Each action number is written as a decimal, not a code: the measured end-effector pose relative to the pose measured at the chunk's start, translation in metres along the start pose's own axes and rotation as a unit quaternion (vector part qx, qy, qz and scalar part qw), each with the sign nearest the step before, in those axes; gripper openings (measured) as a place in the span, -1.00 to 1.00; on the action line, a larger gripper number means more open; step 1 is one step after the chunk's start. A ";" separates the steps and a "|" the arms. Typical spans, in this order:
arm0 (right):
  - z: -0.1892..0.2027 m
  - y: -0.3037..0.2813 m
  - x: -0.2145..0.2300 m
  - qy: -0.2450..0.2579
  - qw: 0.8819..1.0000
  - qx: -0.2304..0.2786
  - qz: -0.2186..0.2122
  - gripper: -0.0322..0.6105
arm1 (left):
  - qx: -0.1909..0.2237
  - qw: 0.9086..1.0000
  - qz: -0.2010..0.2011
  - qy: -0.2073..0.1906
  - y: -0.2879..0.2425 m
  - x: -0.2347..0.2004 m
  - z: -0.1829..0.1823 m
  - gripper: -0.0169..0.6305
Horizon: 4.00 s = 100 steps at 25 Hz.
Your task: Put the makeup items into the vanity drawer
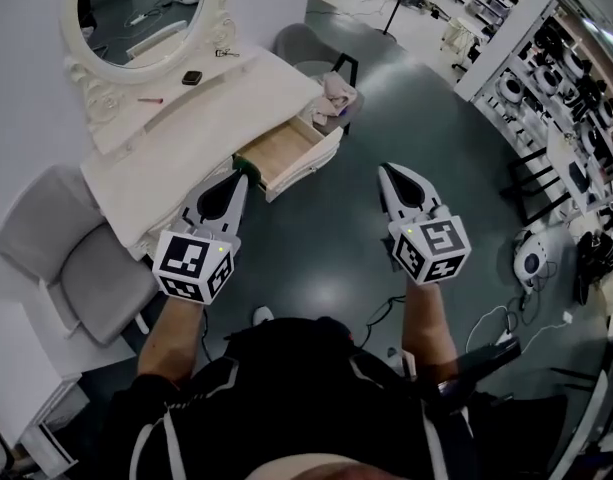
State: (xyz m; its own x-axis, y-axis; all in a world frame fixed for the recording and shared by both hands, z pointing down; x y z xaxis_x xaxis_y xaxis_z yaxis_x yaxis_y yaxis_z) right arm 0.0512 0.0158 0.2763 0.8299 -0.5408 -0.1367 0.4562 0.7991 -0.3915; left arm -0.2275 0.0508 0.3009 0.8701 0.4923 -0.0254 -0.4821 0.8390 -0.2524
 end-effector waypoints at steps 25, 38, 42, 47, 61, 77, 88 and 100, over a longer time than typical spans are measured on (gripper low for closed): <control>-0.034 -0.144 0.118 0.024 0.997 0.018 -0.077 -0.88 | -0.021 0.998 -0.064 0.004 -0.151 -0.041 -0.038 -0.94; -0.037 -0.207 0.213 0.007 0.993 0.028 -0.118 -0.89 | -0.045 0.996 -0.079 0.000 -0.260 -0.040 -0.061 -0.94; -0.032 -0.220 0.234 0.010 0.990 0.026 -0.135 -0.89 | -0.063 0.994 -0.085 0.002 -0.289 -0.039 -0.057 -0.94; -0.027 -0.242 0.252 0.014 0.990 0.017 -0.140 -0.89 | -0.084 0.993 -0.089 -0.003 -0.317 -0.048 -0.054 -0.94; -0.024 -0.290 0.222 -0.025 0.994 -0.019 -0.102 -0.89 | -0.148 0.989 -0.021 -0.017 -0.366 -0.120 0.003 -0.94; 0.023 -0.318 0.207 -0.065 0.993 -0.086 -0.041 -0.88 | -0.268 0.961 0.054 -0.053 -0.424 -0.134 0.122 -0.94; 0.052 -0.326 0.203 -0.081 0.988 -0.129 -0.011 -0.88 | -0.358 0.929 0.077 -0.060 -0.465 -0.139 0.223 -0.94; 0.091 -0.313 0.204 -0.103 0.978 -0.180 0.024 -0.89 | -0.431 0.893 0.083 -0.103 -0.500 -0.140 0.310 -0.94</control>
State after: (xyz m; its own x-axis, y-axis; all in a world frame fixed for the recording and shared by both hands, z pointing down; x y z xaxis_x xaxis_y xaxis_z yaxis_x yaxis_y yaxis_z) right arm 0.1073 -0.3210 0.4538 0.9115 -0.4112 0.0087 0.3033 0.6577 -0.6895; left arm -0.1403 -0.3656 0.7308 0.7144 0.6993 0.0247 -0.2672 0.3052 -0.9141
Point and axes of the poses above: the fingertips, and each gripper's own axes: y backward along the fingers, x to its right, z out of its underside, the point moved 6 cm from there along y, backward along the fingers, and after that the axes turned 13 degrees about -x, right-handed, at the moved point
